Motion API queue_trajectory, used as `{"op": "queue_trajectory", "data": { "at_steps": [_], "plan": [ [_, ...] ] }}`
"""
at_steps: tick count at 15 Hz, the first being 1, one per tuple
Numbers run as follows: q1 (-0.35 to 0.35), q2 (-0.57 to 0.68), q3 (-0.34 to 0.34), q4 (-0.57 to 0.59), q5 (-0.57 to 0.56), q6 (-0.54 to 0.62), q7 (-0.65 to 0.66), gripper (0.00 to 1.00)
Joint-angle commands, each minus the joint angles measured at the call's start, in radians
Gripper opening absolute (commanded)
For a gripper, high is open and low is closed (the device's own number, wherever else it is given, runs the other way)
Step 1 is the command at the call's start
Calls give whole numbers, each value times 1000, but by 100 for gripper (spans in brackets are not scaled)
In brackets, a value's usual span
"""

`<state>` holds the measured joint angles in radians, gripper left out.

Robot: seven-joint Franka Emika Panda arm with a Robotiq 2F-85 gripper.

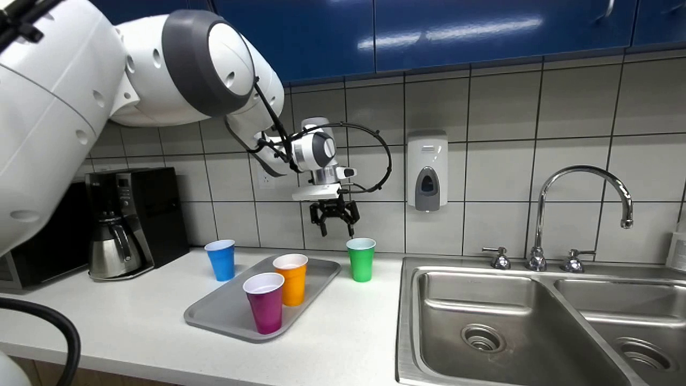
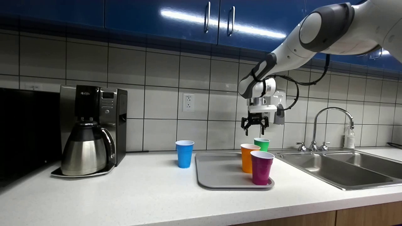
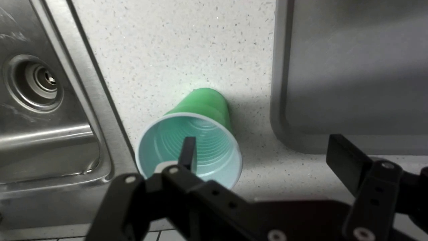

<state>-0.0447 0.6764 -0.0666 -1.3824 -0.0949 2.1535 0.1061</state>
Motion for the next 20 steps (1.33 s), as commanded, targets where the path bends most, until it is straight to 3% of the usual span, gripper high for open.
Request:
{"op": "queue_trajectory", "data": {
  "at_steps": [1, 20],
  "plan": [
    [-13, 65, 2, 108, 31, -39, -12, 100],
    [-32, 185, -1, 224, 39, -2, -18, 100]
  ]
}}
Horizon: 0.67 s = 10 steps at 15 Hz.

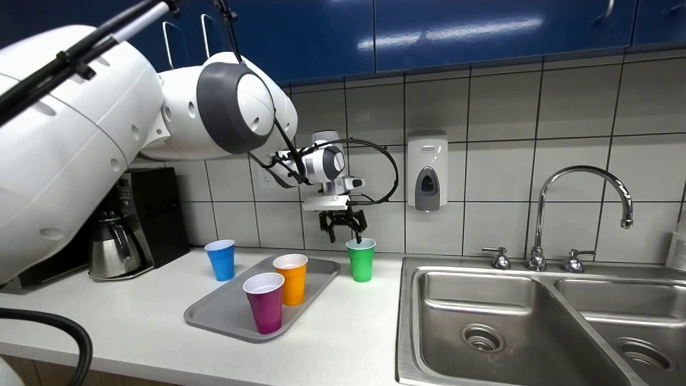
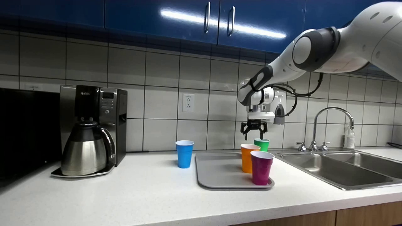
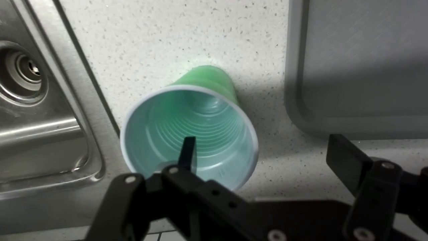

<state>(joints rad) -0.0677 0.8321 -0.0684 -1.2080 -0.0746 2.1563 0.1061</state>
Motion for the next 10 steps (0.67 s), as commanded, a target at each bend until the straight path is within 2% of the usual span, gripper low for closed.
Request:
{"op": "queue_trajectory", "data": {
  "at_steps": [1, 10],
  "plan": [
    [-9, 34, 1, 53, 19, -3, -17, 100],
    [-9, 64, 2, 70, 18, -1, -20, 100]
  ]
}}
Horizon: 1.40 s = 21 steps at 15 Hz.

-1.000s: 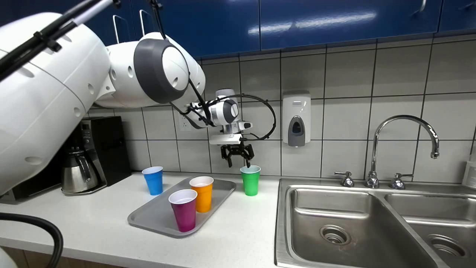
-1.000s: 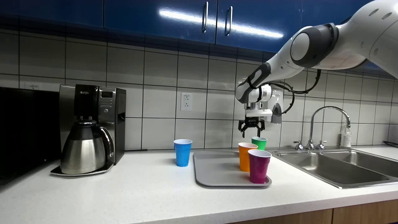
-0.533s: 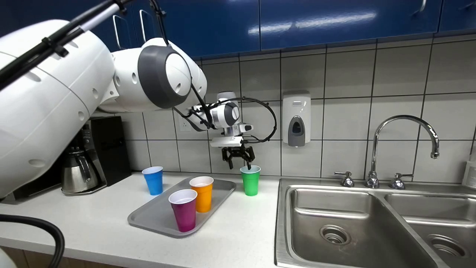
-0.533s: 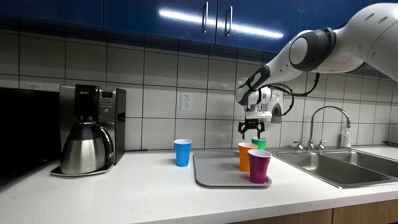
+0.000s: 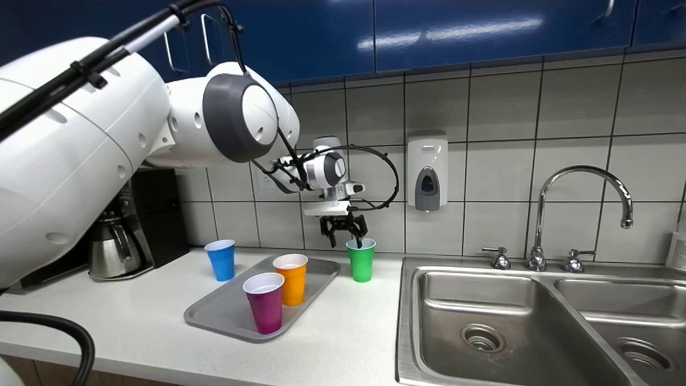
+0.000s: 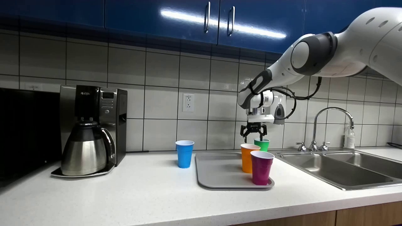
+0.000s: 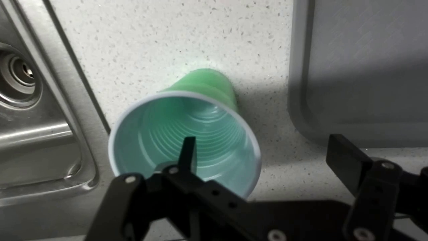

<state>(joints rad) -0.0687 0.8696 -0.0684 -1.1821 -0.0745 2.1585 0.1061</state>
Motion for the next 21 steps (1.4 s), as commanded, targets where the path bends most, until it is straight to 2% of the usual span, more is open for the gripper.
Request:
{"op": "queue_trajectory", "data": {
  "at_steps": [1, 3, 4, 5, 14, 16, 21],
  "plan": [
    [-8, 29, 2, 45, 18, -3, -21, 100],
    [-10, 34, 3, 50, 20, -8, -22, 100],
    [-11, 35, 5, 52, 21, -8, -25, 75],
    [-11, 36, 4, 53, 20, -8, -26, 74],
    [-16, 43, 0, 74, 18, -8, -23, 3],
    [-19, 44, -1, 80, 18, -9, -23, 0],
    [-24, 36, -2, 79, 18, -7, -23, 1]
  ]
}}
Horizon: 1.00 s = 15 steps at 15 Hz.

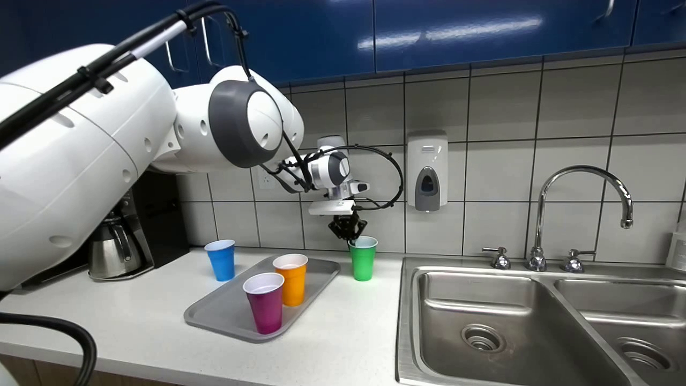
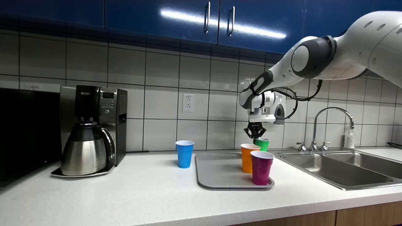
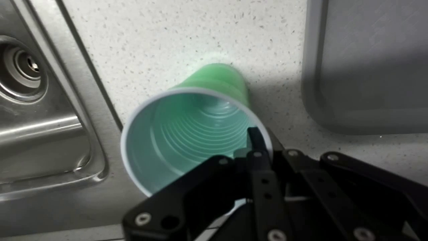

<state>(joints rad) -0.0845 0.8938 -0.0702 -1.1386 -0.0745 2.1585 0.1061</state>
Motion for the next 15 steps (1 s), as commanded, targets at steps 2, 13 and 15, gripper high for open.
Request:
{"op": "queue_trajectory", "data": {
  "at_steps": [2, 13, 15],
  "plan": [
    [-10, 1, 3, 29, 21, -4, -27, 1],
    [9, -77, 24, -22, 26, 27, -50, 1],
    [14, -95, 29, -38, 27, 32, -55, 1]
  ]
}}
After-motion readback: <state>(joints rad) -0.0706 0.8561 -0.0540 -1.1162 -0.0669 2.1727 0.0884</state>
